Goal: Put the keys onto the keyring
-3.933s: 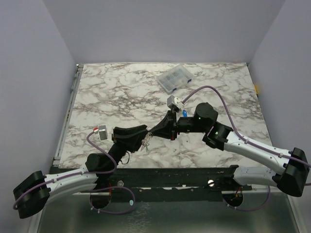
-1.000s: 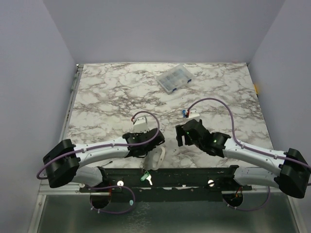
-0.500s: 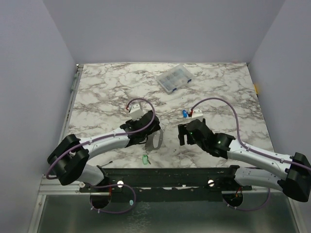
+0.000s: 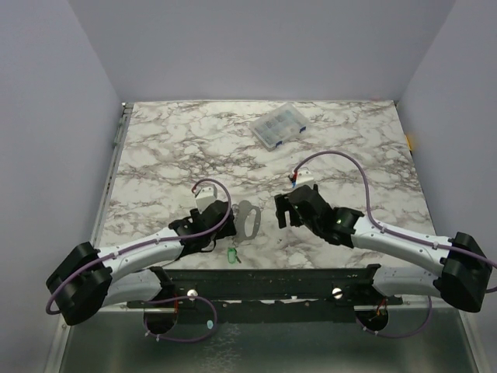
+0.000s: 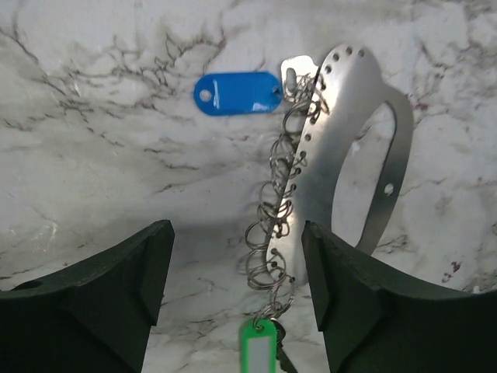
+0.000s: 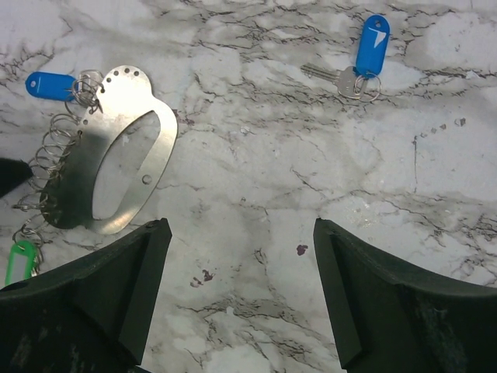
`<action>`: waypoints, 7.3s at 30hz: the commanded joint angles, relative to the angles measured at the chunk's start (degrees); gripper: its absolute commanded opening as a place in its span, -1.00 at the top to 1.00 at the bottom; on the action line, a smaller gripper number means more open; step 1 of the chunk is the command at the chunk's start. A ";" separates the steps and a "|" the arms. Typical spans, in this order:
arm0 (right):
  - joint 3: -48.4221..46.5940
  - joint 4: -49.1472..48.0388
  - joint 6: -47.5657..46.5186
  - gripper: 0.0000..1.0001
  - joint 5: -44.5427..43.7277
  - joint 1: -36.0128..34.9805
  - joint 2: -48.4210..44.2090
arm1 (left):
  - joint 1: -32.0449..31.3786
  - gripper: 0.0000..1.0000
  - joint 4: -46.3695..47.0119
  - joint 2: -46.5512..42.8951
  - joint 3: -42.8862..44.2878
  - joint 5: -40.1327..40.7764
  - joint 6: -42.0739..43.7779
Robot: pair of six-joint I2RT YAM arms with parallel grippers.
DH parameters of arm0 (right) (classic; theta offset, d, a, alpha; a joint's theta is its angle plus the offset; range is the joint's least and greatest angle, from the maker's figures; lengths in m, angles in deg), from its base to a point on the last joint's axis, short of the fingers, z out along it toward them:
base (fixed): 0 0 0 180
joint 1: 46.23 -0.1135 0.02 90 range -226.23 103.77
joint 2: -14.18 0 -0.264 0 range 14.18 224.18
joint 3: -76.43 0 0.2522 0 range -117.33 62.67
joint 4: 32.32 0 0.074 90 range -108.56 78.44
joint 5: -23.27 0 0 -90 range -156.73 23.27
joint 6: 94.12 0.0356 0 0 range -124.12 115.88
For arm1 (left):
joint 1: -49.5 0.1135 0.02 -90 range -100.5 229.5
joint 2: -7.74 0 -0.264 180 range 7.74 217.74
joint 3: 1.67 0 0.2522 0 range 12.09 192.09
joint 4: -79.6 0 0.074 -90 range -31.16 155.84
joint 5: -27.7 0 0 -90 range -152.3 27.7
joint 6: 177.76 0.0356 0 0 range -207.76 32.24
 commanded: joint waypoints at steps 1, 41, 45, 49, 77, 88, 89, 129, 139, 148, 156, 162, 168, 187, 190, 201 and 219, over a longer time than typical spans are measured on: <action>-1.85 -2.12 0.53 -0.70 1.59 -0.32 1.03 | -0.58 -0.40 7.48 0.09 -5.06 -8.04 0.38; 2.80 -0.79 -2.15 -0.69 0.33 -0.32 -6.08 | -14.51 0.26 17.86 2.36 -4.02 -6.63 24.09; 3.14 -0.62 -2.59 -0.69 0.22 -0.32 -6.60 | -15.97 0.43 16.87 5.56 -2.34 -1.63 24.40; 3.45 -0.01 -2.34 -0.69 0.72 -0.32 -7.16 | -16.14 0.39 15.22 4.00 -1.64 2.97 25.52; 2.43 0.45 -3.24 -0.69 1.22 -0.32 -6.20 | -16.26 0.30 17.66 16.62 1.28 -2.15 31.88; 3.03 0.97 -3.78 -0.69 0.31 -0.32 -7.47 | -16.33 0.29 21.12 20.99 3.07 -3.14 36.43; 3.09 0.99 -3.87 -0.69 0.20 -0.32 -7.55 | -16.32 0.31 21.65 21.14 3.05 -3.16 36.73; 8.72 -24.24 -15.67 -0.30 50.07 -0.32 -26.80 | -20.28 1.00 3.55 -1.11 15.98 -14.34 46.48; 8.27 -28.03 -15.18 -0.01 34.26 -0.32 -32.02 | -20.31 1.00 2.36 -9.06 12.57 -19.61 51.50; 3.13 -17.43 -11.68 0.08 22.59 -0.30 -17.58 | -20.38 1.00 5.69 -10.59 6.09 -20.76 52.52; 12.28 -30.34 -8.20 0.15 39.78 -0.23 -10.35 | -21.54 1.00 7.73 -10.43 3.53 -21.30 48.09; 15.88 -36.31 -6.52 0.19 50.87 -0.23 -6.86 | -21.48 1.00 7.90 -12.18 1.60 -19.05 42.76; 17.42 -40.83 -5.66 0.25 55.54 -0.23 -3.86 | -21.70 1.00 8.79 -14.56 -0.04 -18.04 41.62; 11.87 -27.84 -4.81 -0.04 39.51 3.36 -0.87 | -24.41 1.00 9.33 -14.22 -0.82 -19.65 47.18; 15.35 -33.22 -2.67 -0.06 45.37 3.48 -3.10 | -24.40 1.00 9.33 -14.13 -0.82 -18.89 47.07; 24.38 -48.24 6.88 -0.09 59.02 7.26 -8.05 | -24.53 1.00 9.40 -13.61 -0.29 -15.99 47.50; 23.52 -49.44 3.14 -0.04 55.09 7.25 -1.14 | -24.53 1.00 9.69 -14.71 -0.65 -16.05 47.77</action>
